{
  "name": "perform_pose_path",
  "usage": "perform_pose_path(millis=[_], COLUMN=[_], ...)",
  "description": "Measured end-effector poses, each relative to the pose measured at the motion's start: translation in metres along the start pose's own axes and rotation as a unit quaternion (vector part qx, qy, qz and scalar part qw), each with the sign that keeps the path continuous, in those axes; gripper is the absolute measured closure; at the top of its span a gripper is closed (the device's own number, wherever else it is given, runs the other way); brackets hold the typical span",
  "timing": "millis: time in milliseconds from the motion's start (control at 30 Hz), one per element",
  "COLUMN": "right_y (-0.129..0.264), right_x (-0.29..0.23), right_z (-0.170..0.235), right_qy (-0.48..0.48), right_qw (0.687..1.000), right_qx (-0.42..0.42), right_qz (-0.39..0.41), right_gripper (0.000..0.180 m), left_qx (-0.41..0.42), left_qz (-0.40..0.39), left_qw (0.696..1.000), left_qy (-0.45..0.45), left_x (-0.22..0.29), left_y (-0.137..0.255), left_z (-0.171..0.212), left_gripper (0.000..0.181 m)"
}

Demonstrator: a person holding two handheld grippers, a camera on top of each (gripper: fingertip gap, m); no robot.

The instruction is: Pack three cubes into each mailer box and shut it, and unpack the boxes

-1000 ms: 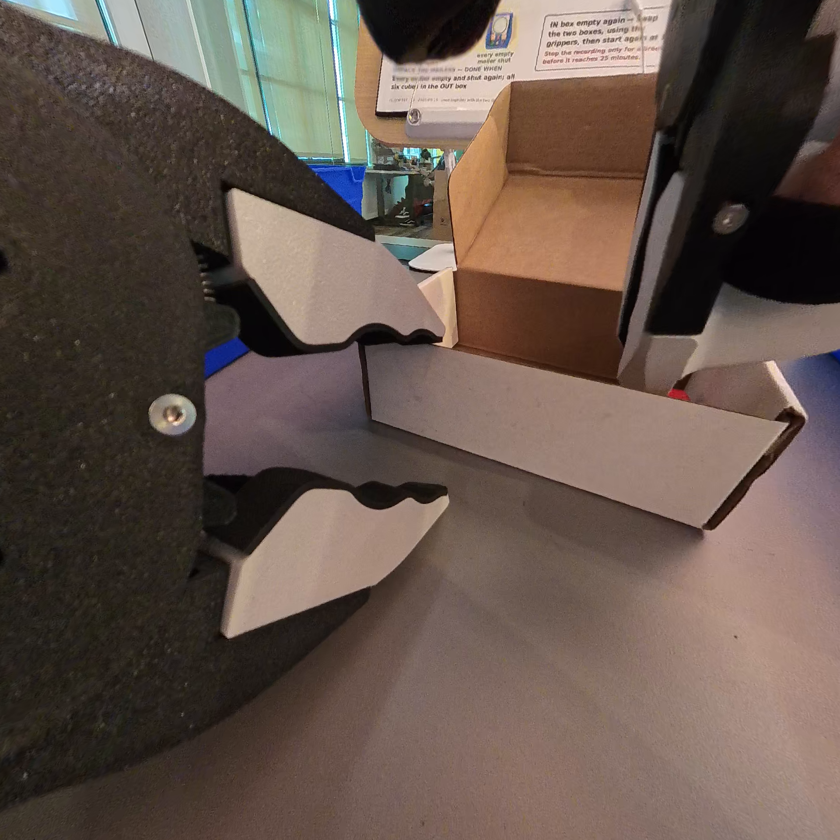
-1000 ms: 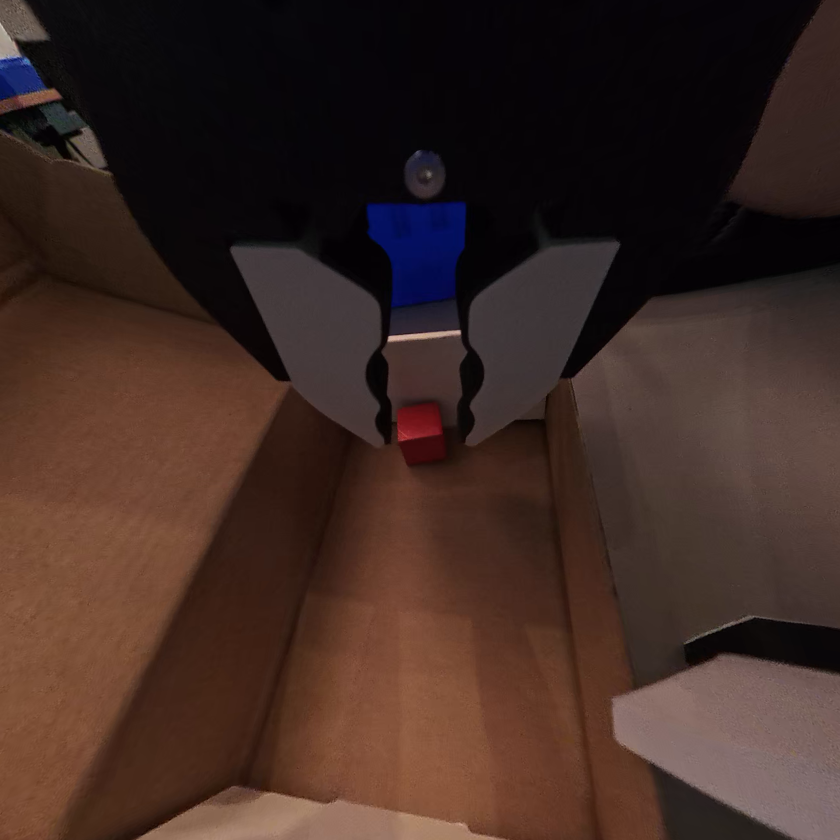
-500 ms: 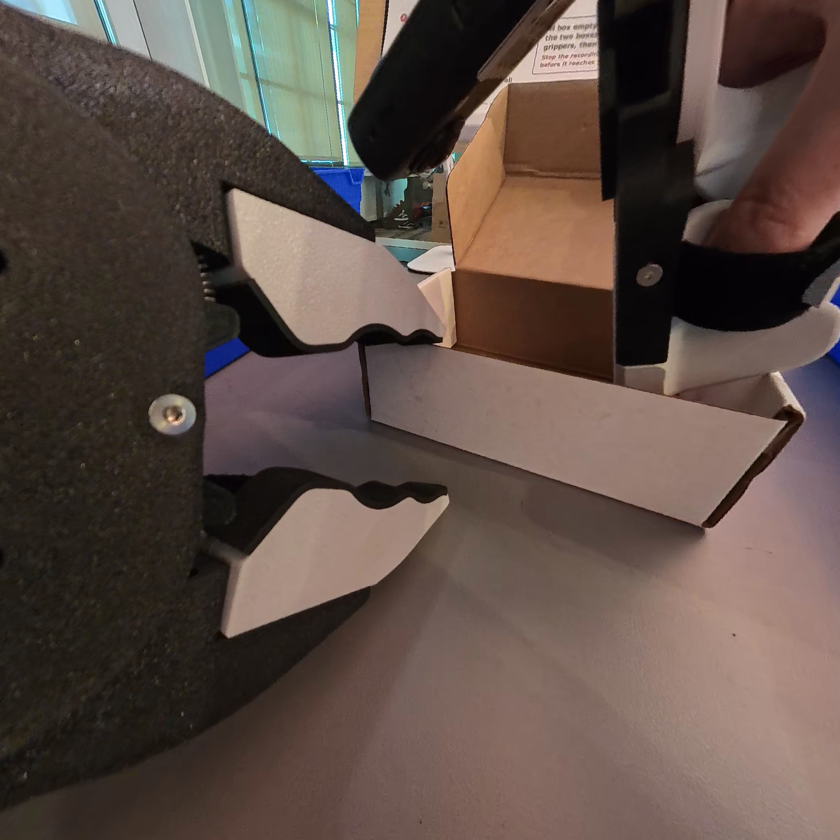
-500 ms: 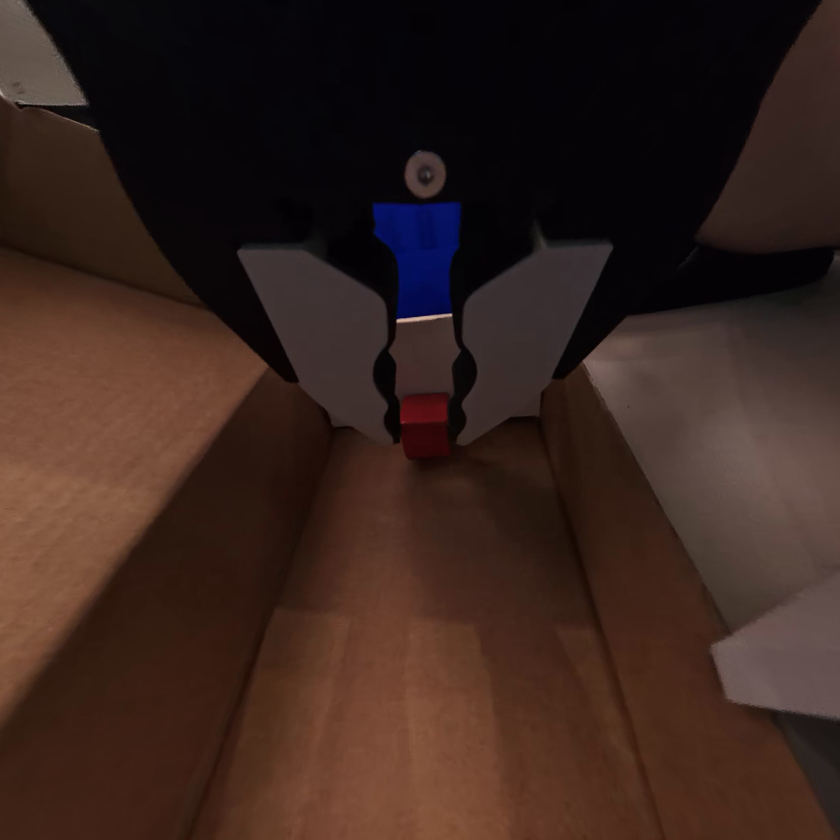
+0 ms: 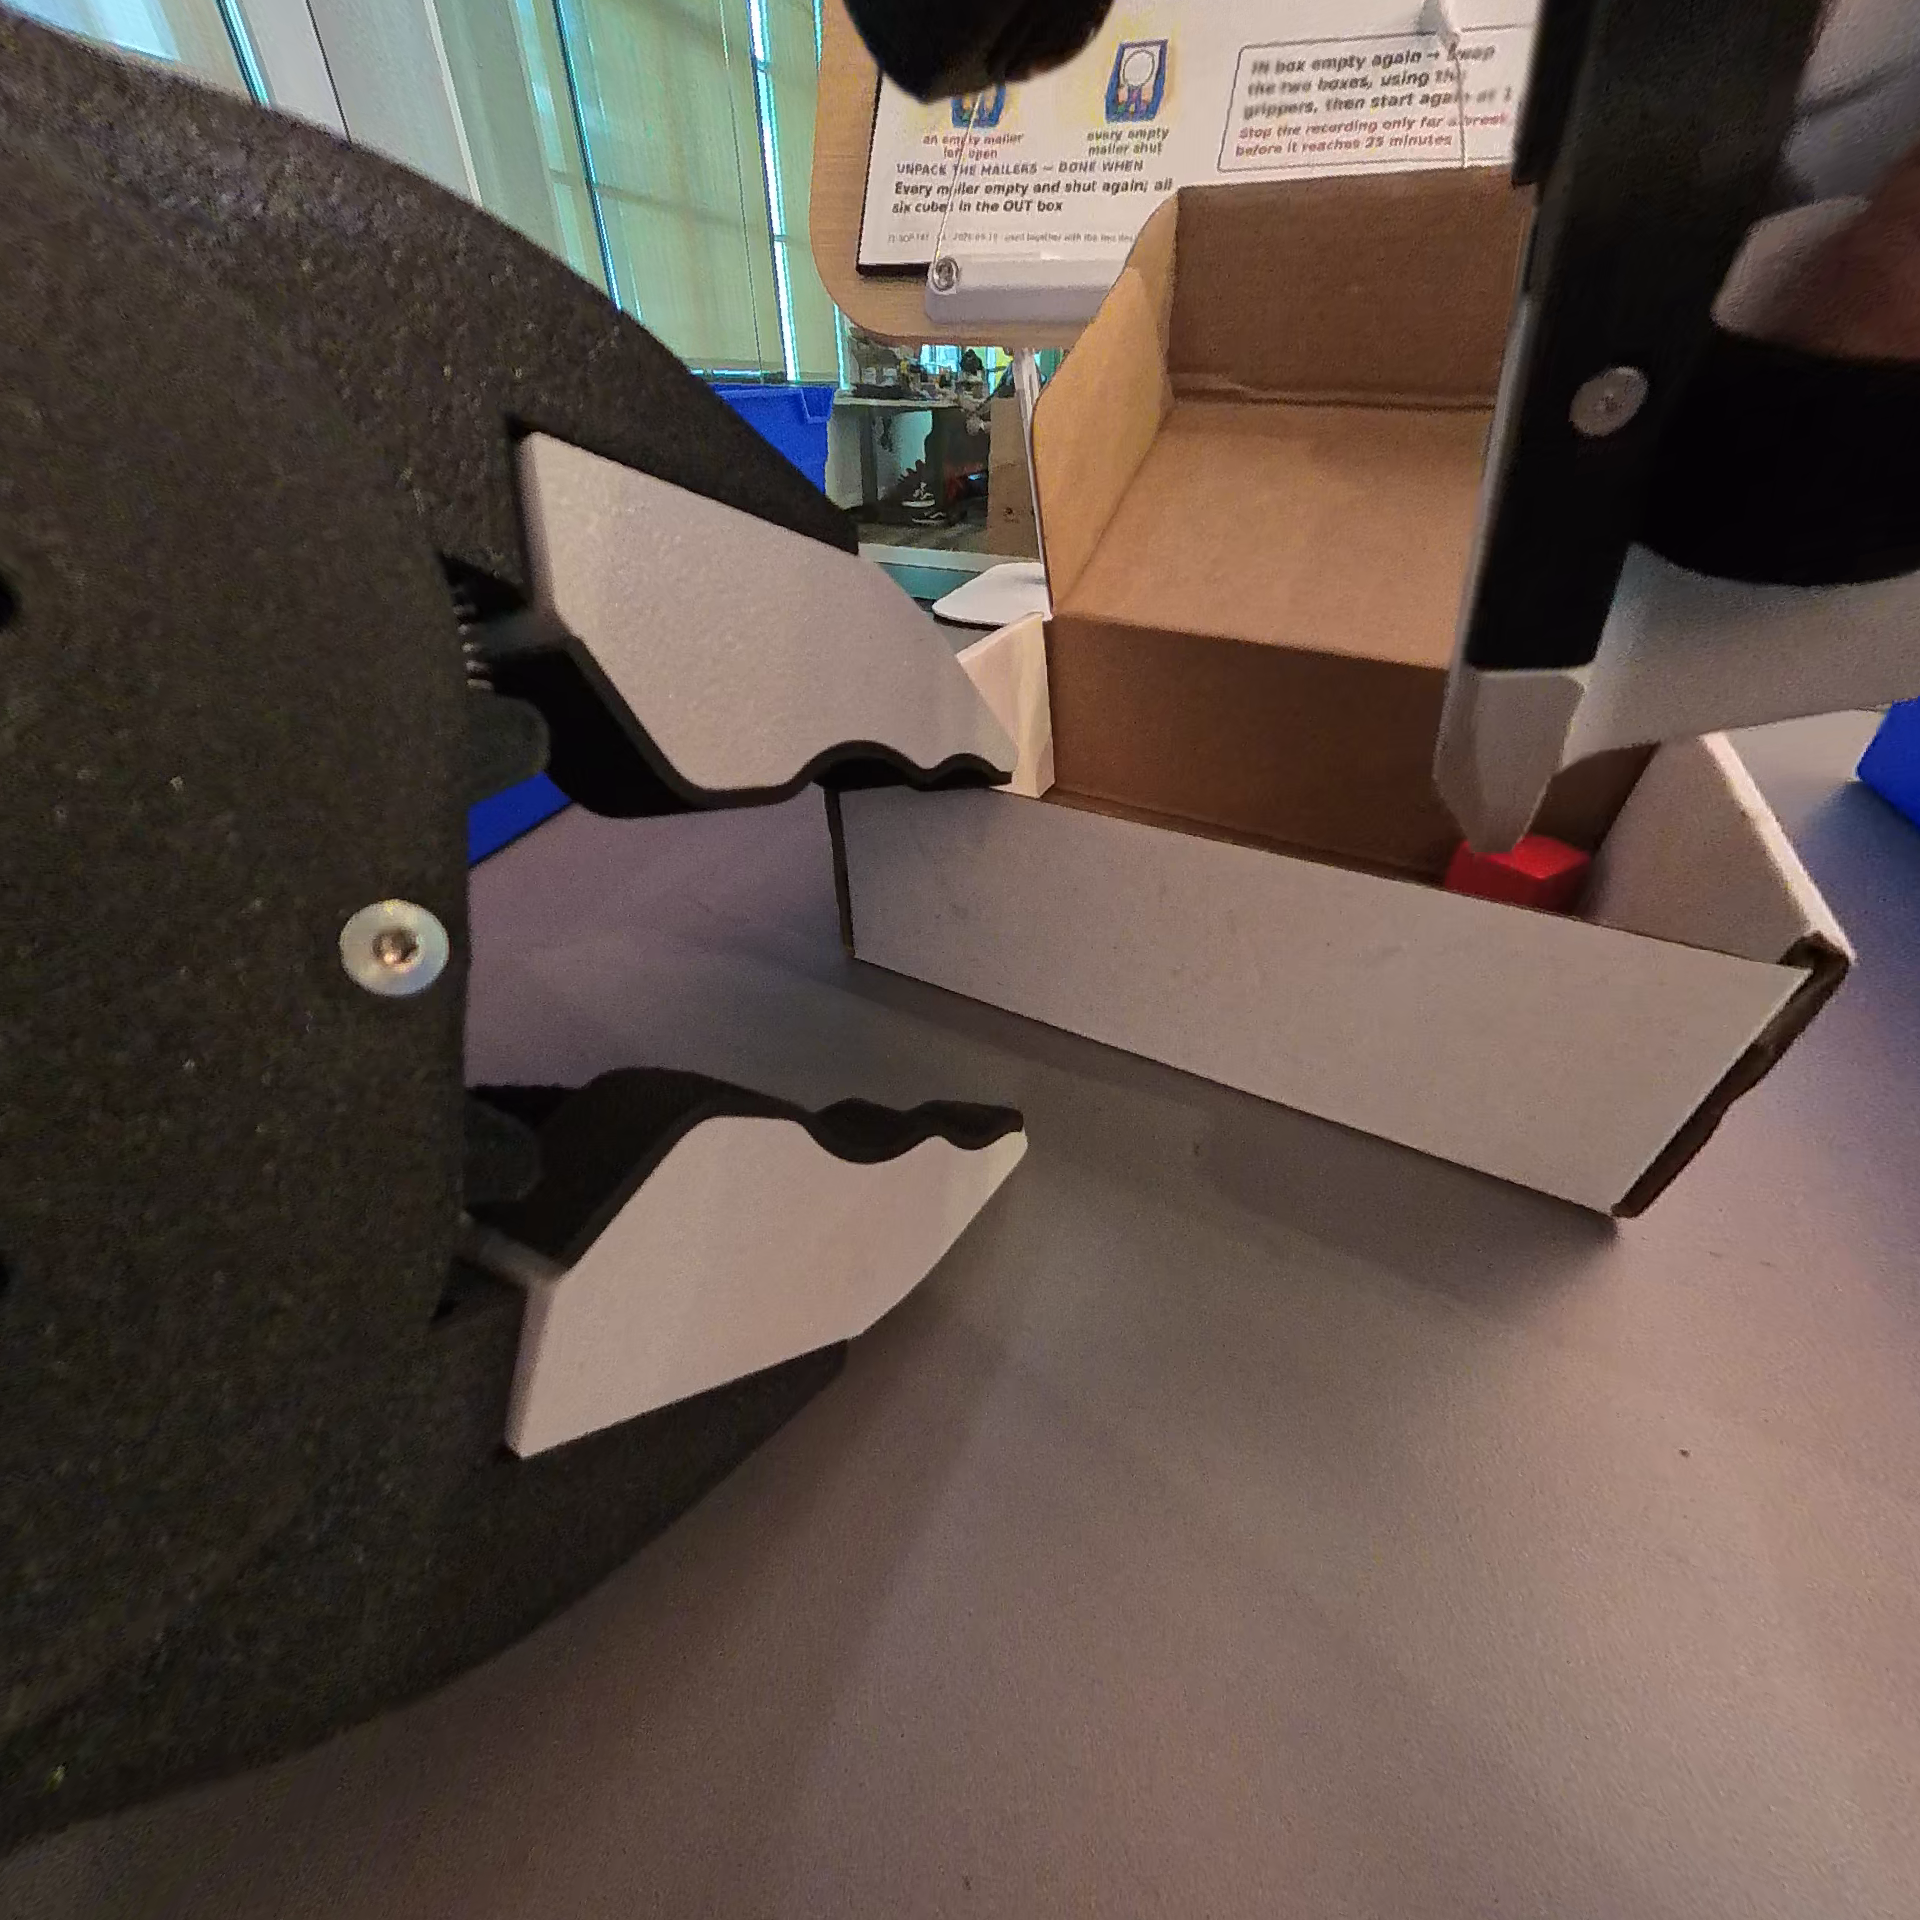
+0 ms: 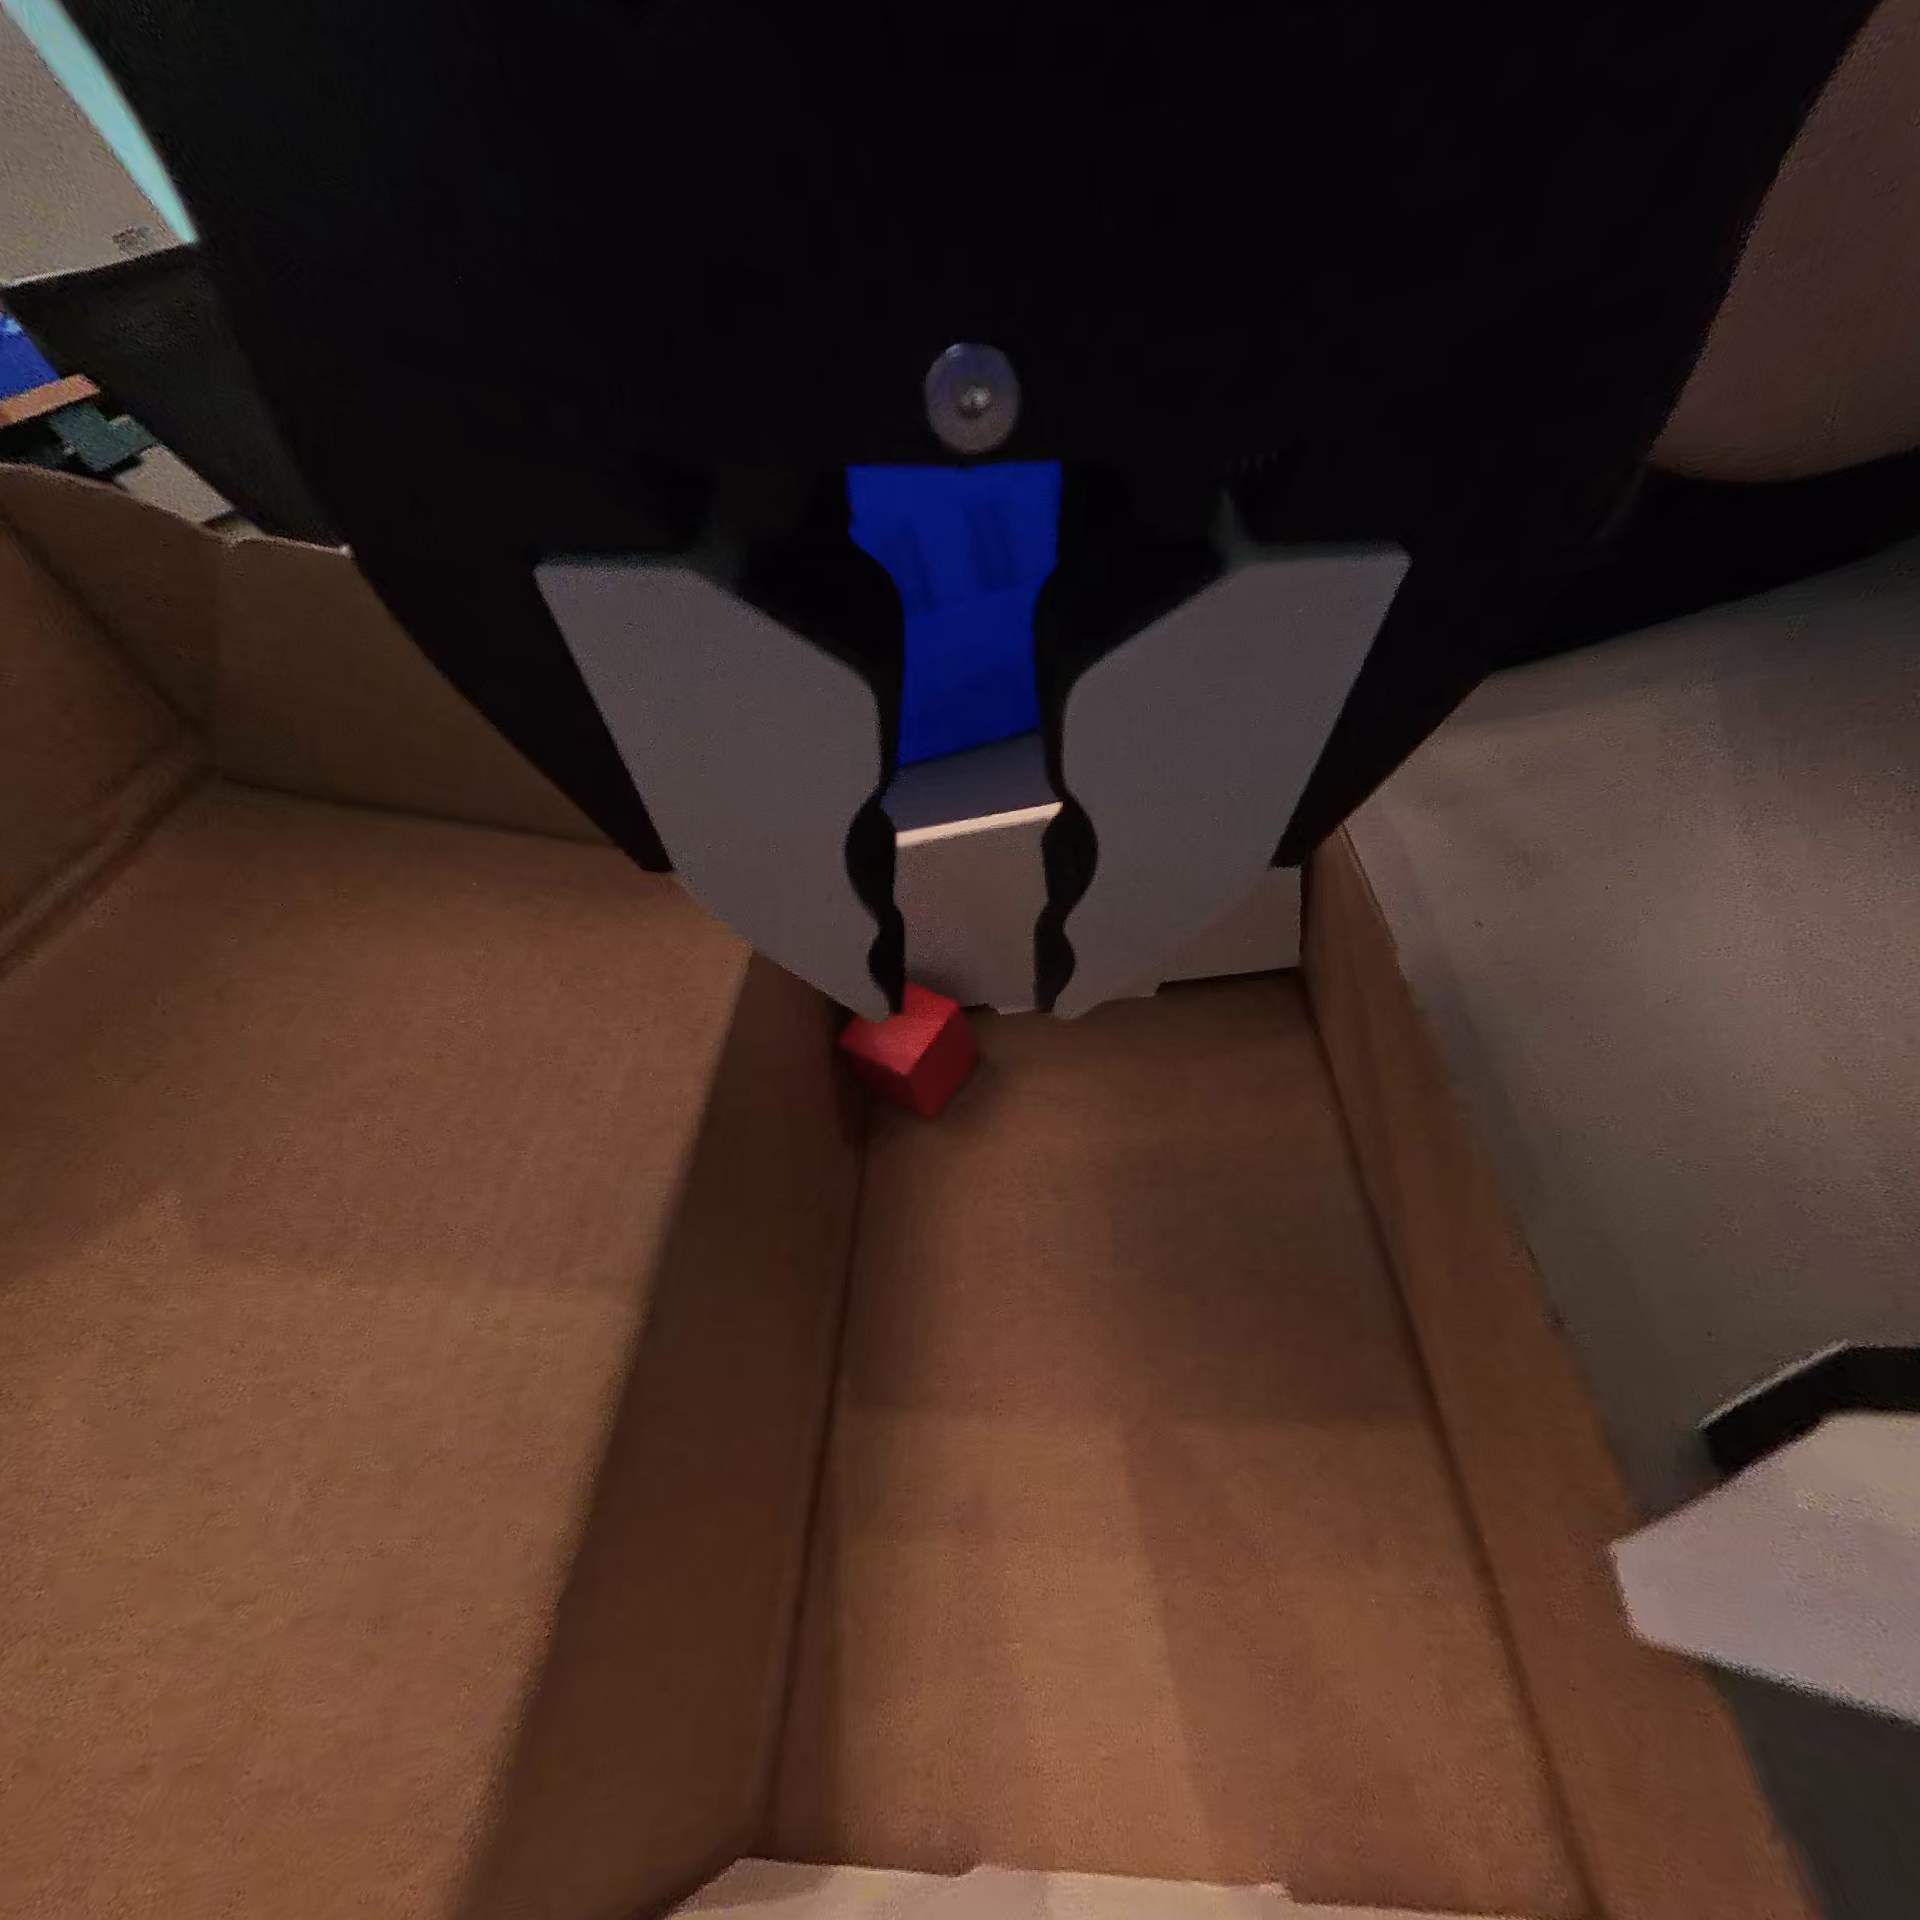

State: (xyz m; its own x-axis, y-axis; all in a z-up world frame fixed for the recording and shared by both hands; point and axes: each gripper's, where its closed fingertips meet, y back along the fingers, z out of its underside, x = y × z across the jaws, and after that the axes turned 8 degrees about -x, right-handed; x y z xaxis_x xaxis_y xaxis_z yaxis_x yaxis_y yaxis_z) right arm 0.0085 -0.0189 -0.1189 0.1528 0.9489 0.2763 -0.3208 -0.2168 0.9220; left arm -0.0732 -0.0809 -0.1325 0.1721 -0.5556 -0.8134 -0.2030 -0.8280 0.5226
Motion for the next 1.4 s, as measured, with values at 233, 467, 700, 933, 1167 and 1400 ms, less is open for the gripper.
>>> perform_pose_path(millis=[233, 467, 700, 933, 1167, 1400], right_y=[-0.014, -0.023, -0.003, -0.019, -0.020, -0.001], right_x=[-0.001, -0.005, 0.004, 0.003, -0.006, 0.000], right_z=[0.004, 0.001, -0.002, 0.000, -0.008, -0.013], right_qy=[-0.091, -0.130, -0.144, -0.160, -0.162, -0.165], right_qw=[0.993, 0.985, 0.987, 0.983, 0.982, 0.983], right_qx=[-0.049, -0.095, -0.012, -0.045, -0.056, 0.006], right_qz=[-0.048, -0.061, -0.064, -0.074, -0.082, -0.083], right_gripper=[0.150, 0.149, 0.150, 0.150, 0.149, 0.151], left_qx=[-0.001, -0.001, -0.001, -0.002, -0.001, -0.003], left_qz=[-0.002, -0.005, -0.005, -0.005, -0.006, -0.005], left_qw=[1.000, 1.000, 1.000, 1.000, 1.000, 1.000], left_qy=[-0.002, -0.005, -0.006, -0.006, -0.007, -0.006], left_x=[0.000, 0.000, 0.000, 0.000, 0.000, 0.000], left_y=[0.000, 0.001, 0.001, 0.000, 0.001, 0.001], left_z=[0.000, 0.000, 0.000, 0.000, 0.000, 0.001], left_gripper=[0.123, 0.123, 0.123, 0.123, 0.123, 0.124])
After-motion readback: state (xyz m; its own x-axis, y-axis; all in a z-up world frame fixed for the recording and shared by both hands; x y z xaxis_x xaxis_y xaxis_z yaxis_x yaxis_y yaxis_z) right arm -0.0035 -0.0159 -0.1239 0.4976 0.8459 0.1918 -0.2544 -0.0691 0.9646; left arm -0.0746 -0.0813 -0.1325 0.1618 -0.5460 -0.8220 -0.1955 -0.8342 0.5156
